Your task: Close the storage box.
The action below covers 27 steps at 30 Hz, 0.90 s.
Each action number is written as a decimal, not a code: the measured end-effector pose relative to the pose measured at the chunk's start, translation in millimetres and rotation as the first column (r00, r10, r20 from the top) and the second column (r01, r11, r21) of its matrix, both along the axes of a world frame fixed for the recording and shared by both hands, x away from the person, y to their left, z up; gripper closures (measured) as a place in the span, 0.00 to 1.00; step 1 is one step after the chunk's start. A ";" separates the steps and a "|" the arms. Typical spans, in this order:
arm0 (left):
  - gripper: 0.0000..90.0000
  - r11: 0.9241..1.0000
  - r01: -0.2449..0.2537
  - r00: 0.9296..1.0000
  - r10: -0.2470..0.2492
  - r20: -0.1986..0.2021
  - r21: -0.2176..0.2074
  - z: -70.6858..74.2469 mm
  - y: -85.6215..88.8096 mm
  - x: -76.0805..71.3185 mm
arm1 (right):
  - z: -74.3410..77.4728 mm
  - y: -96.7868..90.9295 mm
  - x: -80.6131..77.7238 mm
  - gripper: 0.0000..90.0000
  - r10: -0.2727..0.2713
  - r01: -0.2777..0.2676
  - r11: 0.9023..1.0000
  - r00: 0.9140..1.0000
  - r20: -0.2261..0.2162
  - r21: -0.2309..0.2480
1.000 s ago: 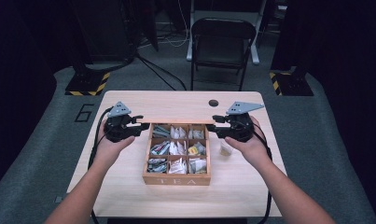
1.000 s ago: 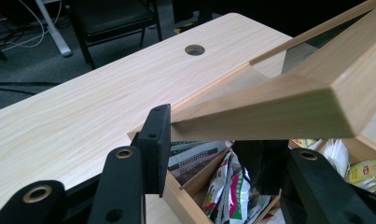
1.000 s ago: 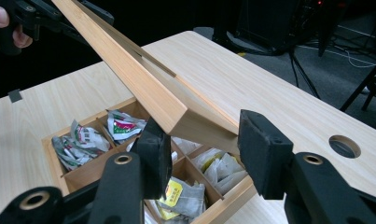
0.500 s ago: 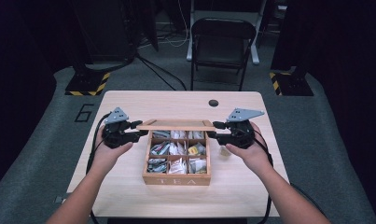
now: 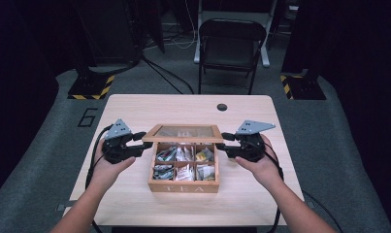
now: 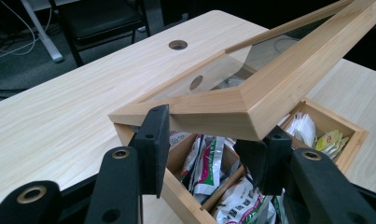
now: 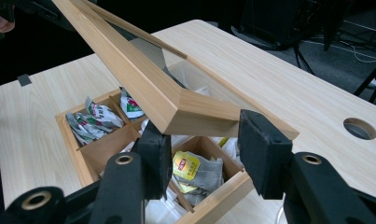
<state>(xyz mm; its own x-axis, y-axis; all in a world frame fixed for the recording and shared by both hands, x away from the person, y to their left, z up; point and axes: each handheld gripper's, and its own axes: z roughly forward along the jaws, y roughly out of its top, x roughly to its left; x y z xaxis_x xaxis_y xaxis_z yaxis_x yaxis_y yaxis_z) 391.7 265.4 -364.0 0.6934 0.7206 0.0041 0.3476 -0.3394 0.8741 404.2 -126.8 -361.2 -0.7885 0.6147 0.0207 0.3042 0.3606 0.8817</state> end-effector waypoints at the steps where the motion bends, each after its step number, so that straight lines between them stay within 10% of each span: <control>1: 0.61 1.000 0.001 1.000 -0.001 0.002 0.005 -0.5 0.2 -1.2 | -0.7 -0.3 -0.7 0.61 -0.001 0.001 1.000 1.000 -0.003 0.003; 27: 0.61 1.000 -0.011 1.000 0.011 0.014 0.019 -27.0 -0.7 -29.3 | -31.5 -1.8 -23.7 0.60 0.001 -0.001 1.000 1.000 0.029 -0.012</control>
<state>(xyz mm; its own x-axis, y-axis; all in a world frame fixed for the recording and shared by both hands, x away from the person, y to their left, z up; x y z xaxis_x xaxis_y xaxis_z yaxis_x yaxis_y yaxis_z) 362.4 264.7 -391.0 0.6850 0.7280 0.0273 0.3392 -0.3518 0.8724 380.5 -128.7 -392.7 -0.7893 0.6140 -0.0097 0.2783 0.3718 0.8856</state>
